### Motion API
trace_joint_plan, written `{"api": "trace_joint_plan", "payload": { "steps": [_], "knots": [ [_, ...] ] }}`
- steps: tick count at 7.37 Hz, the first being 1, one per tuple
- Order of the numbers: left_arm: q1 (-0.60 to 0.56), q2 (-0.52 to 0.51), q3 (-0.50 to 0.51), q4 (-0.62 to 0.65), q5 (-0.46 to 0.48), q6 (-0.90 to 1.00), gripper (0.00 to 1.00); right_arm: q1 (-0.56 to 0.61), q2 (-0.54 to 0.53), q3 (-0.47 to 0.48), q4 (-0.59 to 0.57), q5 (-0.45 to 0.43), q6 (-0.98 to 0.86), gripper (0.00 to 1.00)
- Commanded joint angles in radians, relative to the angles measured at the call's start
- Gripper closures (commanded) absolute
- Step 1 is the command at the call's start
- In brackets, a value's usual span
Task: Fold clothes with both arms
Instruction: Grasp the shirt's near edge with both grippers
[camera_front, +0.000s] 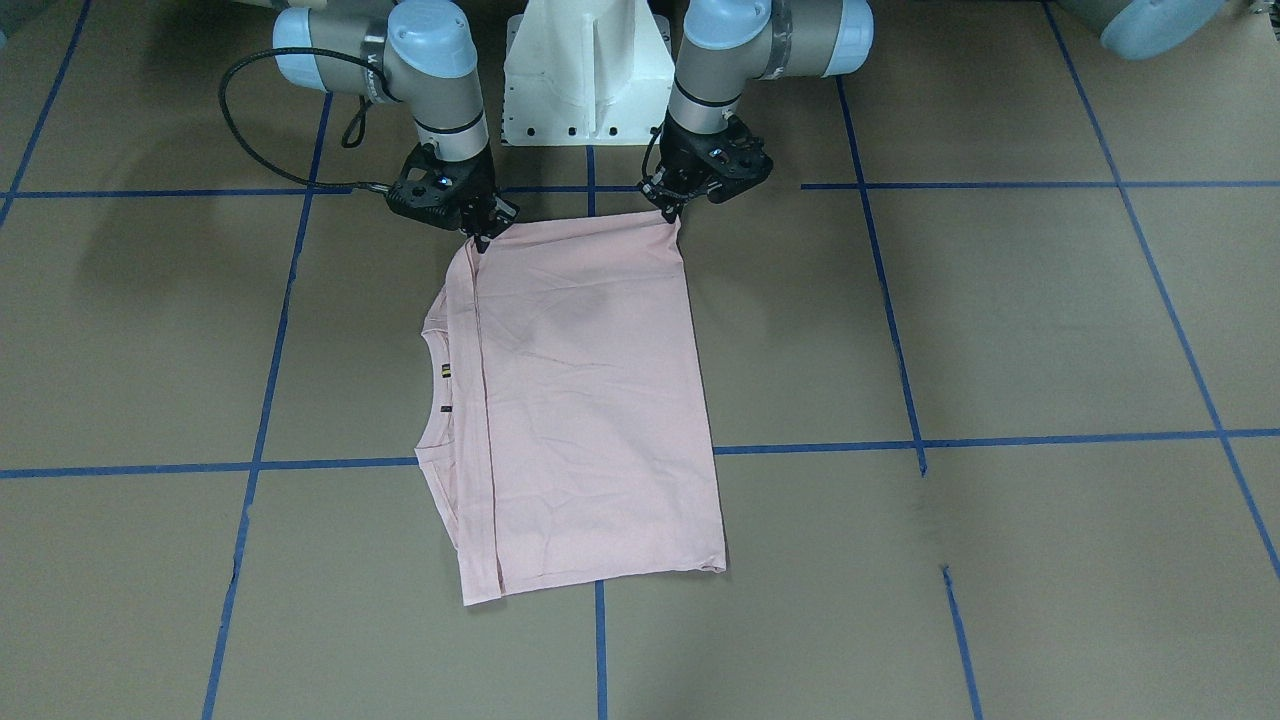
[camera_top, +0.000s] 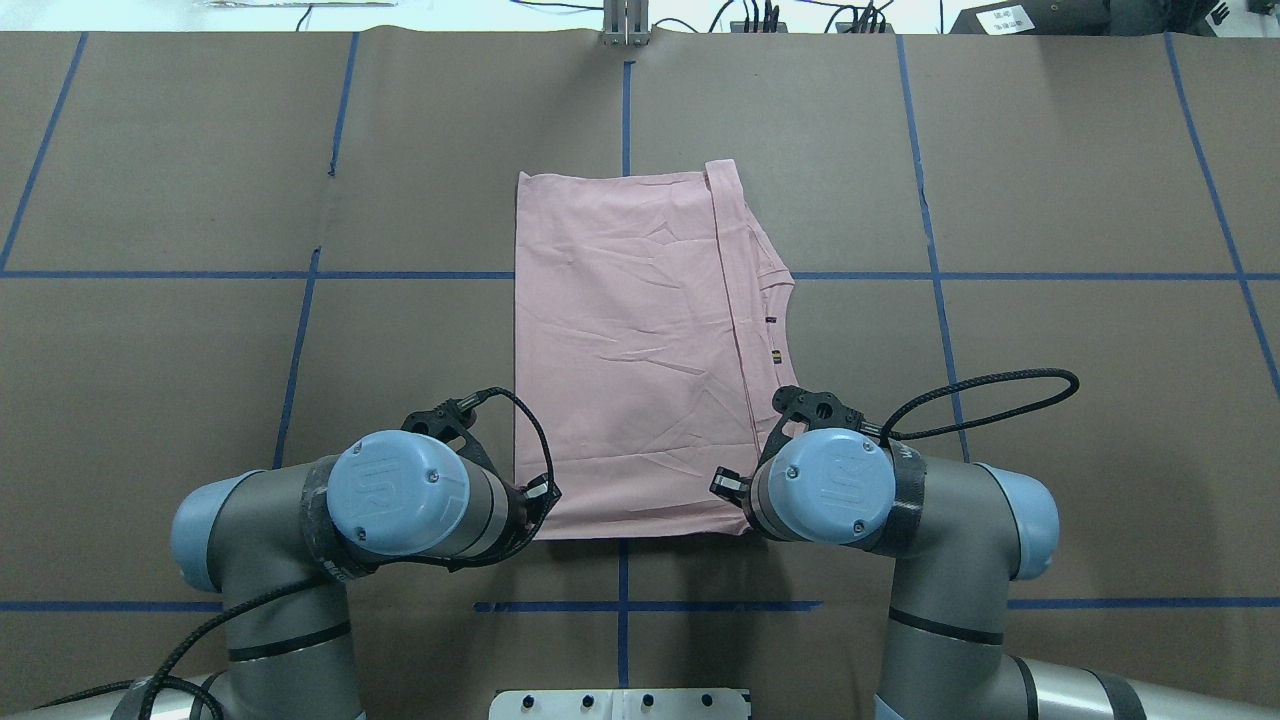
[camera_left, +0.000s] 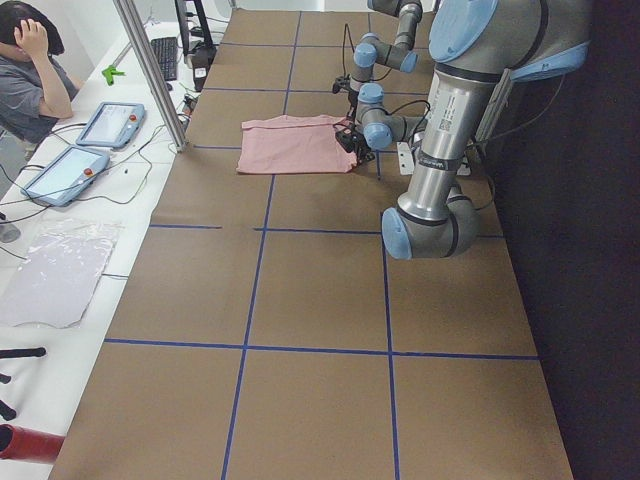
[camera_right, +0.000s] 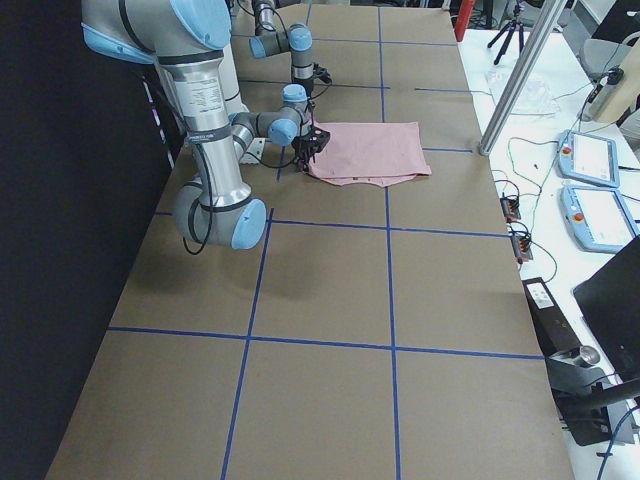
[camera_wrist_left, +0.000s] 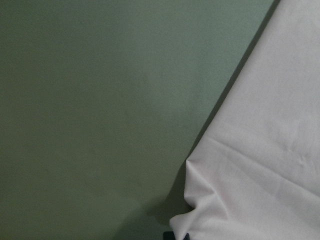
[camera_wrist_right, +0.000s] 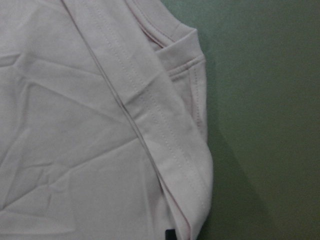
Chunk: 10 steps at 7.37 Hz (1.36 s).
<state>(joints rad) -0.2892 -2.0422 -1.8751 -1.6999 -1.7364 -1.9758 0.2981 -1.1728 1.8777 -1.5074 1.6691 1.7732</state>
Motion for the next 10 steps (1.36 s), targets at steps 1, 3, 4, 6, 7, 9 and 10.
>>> {"api": "trace_joint_plan", "payload": {
  "steps": [1, 3, 4, 6, 7, 9, 10],
  "knots": [
    [0.001, -0.001, -0.024, 0.003, -0.002, 0.0, 1.0, 0.012, -0.005, 0.072, -0.001, -0.006, 0.005, 1.0],
    [0.034, 0.007, -0.096, 0.04, 0.011, -0.003, 1.0, 0.012, -0.016, 0.11, -0.002, 0.004, 0.003, 1.0],
    [0.076, 0.007, -0.158, 0.121, 0.012, -0.003, 1.0, 0.012, -0.03, 0.129, -0.002, 0.006, 0.003, 1.0],
    [0.152, 0.023, -0.254, 0.187, 0.014, -0.015, 1.0, -0.032, -0.089, 0.208, -0.002, 0.037, 0.003, 1.0],
    [0.159, 0.039, -0.271, 0.189, 0.014, -0.015, 1.0, -0.049, -0.12, 0.246, -0.002, 0.041, 0.003, 1.0],
    [0.139, 0.037, -0.265, 0.189, 0.012, -0.003, 1.0, -0.068, -0.114, 0.274, -0.001, 0.07, 0.003, 1.0],
    [0.121, 0.037, -0.265, 0.19, 0.012, -0.003, 1.0, -0.076, -0.107, 0.276, -0.001, 0.07, 0.003, 1.0]
  ]
}}
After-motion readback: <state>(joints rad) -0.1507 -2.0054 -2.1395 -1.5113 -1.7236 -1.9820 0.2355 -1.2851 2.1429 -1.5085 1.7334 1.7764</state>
